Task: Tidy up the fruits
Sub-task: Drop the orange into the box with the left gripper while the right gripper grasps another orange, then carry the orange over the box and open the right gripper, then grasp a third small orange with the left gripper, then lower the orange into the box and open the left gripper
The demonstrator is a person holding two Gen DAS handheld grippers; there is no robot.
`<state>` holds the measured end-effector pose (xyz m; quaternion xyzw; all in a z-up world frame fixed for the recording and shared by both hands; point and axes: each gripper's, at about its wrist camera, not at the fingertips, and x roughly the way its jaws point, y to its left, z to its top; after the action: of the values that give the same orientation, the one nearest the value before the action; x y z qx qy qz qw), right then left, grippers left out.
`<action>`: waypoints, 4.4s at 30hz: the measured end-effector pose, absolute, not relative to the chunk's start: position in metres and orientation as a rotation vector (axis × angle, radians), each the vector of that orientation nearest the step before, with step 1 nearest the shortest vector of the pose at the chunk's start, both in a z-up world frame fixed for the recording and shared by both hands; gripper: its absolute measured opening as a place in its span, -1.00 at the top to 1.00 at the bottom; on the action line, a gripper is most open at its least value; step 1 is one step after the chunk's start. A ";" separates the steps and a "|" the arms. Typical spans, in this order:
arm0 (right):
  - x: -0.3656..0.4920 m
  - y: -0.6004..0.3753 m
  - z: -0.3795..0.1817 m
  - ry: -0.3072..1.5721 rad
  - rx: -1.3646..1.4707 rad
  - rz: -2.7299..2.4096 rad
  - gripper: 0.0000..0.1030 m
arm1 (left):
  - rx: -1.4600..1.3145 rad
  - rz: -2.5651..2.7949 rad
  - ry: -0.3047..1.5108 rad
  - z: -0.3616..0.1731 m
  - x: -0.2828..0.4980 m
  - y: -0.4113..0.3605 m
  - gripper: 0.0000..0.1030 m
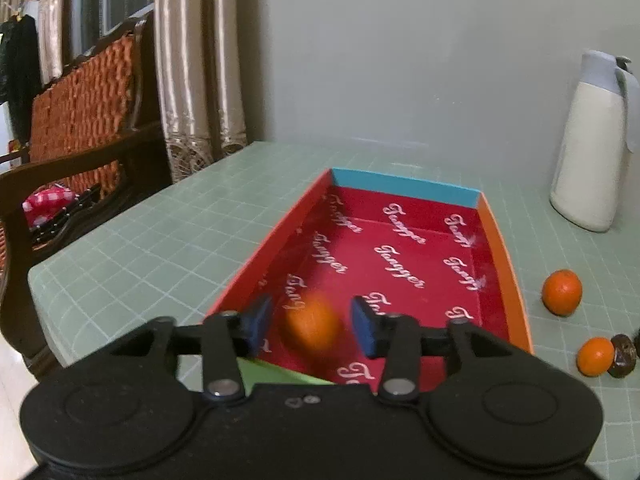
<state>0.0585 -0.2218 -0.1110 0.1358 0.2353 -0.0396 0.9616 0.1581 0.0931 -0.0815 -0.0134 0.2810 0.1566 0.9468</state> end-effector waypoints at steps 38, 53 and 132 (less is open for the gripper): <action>0.106 -0.108 -0.071 0.376 0.256 0.415 0.35 | -0.190 0.520 0.420 -0.056 0.111 0.181 -0.80; 0.130 -0.009 -0.084 0.433 0.083 0.562 -0.13 | -0.248 0.553 0.430 -0.056 0.101 0.208 -0.80; 0.051 -0.238 -0.111 0.273 0.244 -0.335 -1.00 | 0.086 0.139 0.375 -0.082 0.147 0.018 0.52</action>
<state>0.0511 -0.2379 -0.1109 0.1209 0.1352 -0.1660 0.9693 0.1467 0.0180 -0.0824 0.0426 0.1862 0.0689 0.9792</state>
